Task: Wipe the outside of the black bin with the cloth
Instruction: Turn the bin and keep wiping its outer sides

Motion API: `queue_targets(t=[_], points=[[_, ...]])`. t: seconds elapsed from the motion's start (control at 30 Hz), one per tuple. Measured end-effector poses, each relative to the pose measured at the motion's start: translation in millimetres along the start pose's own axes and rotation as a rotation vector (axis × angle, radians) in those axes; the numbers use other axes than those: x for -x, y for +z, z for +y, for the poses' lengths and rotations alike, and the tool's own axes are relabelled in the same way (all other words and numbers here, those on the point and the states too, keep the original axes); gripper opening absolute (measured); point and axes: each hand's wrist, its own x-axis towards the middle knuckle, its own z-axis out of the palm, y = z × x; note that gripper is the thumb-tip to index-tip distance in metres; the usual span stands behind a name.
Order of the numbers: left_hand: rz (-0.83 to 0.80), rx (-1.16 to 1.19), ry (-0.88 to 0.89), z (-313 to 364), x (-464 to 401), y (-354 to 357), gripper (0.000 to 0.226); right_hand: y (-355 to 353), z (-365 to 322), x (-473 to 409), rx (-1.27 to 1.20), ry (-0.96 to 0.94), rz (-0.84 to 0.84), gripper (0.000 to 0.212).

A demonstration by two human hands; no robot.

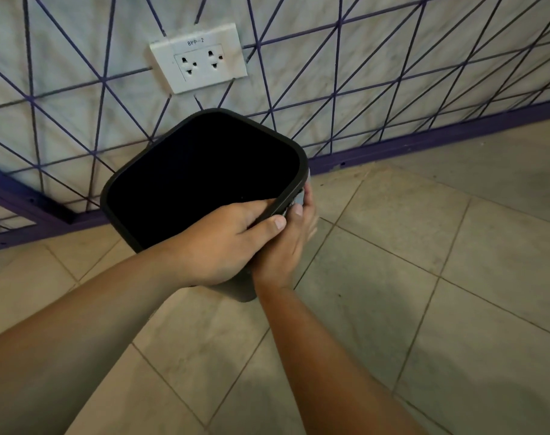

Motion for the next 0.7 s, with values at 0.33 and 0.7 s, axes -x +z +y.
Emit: queue_targets(t=[0.33, 0.7], points=[[0.011, -0.013, -0.008, -2.0, 0.4, -0.3, 0.043, 1.7, -9.0, -1.2, -0.041, 0.030, -0.044, 0.047], [0.039, 0.000, -0.019, -0.5, 0.7, -0.1, 0.040, 2.9, -10.7, -7.0, -0.017, 0.054, -0.071, 0.048]])
